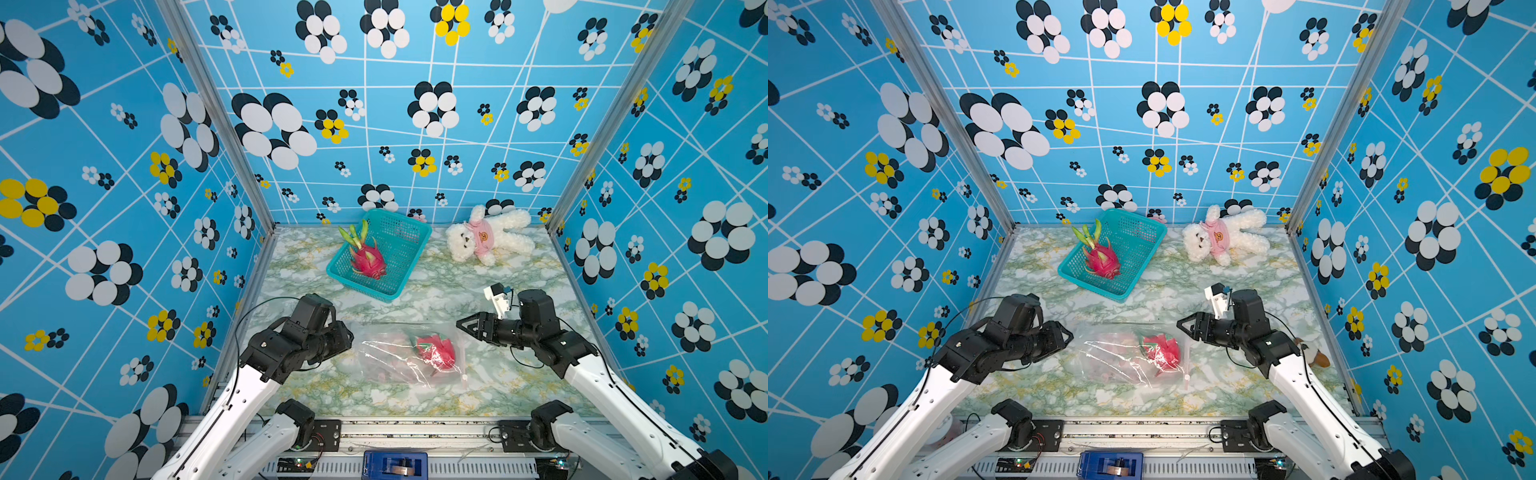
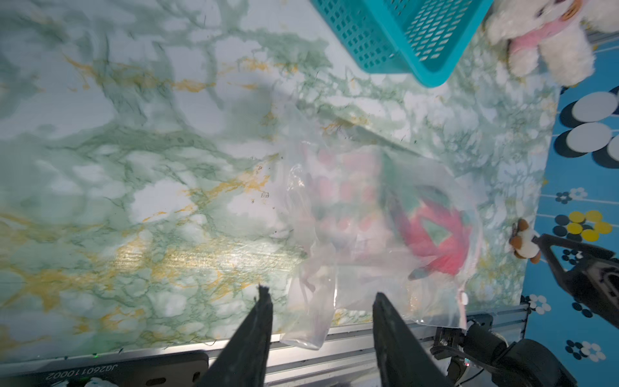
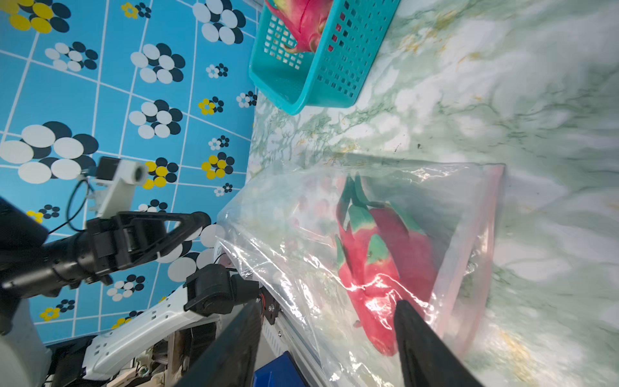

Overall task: Open the zip-top bag and take out the dragon fruit
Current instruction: Adjust the zipper food storage bag at the center of the board, then pick up the dragon fruit from the zipper food storage bag.

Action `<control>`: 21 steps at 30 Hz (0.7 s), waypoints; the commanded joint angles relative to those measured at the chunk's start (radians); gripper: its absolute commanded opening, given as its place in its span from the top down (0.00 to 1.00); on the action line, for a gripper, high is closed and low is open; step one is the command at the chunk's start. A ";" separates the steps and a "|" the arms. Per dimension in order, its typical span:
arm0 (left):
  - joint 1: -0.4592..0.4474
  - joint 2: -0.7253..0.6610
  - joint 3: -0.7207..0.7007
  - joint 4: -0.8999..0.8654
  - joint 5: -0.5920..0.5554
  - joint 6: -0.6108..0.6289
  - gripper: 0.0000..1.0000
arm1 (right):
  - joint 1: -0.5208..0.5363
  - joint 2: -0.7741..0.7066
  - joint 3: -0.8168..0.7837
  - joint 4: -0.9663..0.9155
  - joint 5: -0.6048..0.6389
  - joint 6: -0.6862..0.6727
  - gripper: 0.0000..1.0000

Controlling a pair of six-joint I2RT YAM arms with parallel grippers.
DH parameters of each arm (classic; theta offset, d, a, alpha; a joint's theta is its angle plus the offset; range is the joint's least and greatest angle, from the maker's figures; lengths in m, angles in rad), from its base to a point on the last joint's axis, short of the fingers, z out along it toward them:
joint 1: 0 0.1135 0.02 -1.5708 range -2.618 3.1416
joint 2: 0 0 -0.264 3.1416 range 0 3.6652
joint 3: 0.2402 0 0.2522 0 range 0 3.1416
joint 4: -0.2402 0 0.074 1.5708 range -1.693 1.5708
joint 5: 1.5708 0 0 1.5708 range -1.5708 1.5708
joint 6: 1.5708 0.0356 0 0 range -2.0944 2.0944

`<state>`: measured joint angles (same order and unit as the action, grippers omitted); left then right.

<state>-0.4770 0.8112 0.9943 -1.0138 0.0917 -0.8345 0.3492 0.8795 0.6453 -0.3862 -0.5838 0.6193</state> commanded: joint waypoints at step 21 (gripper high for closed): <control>-0.542 0.650 0.173 0.353 -0.057 -0.095 0.71 | -0.022 0.236 -0.112 -0.078 0.033 -0.055 0.63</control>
<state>-1.0168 1.4406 1.1995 -0.7151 0.0143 -0.9279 0.3241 1.0897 0.5537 -0.5350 -0.4808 0.5636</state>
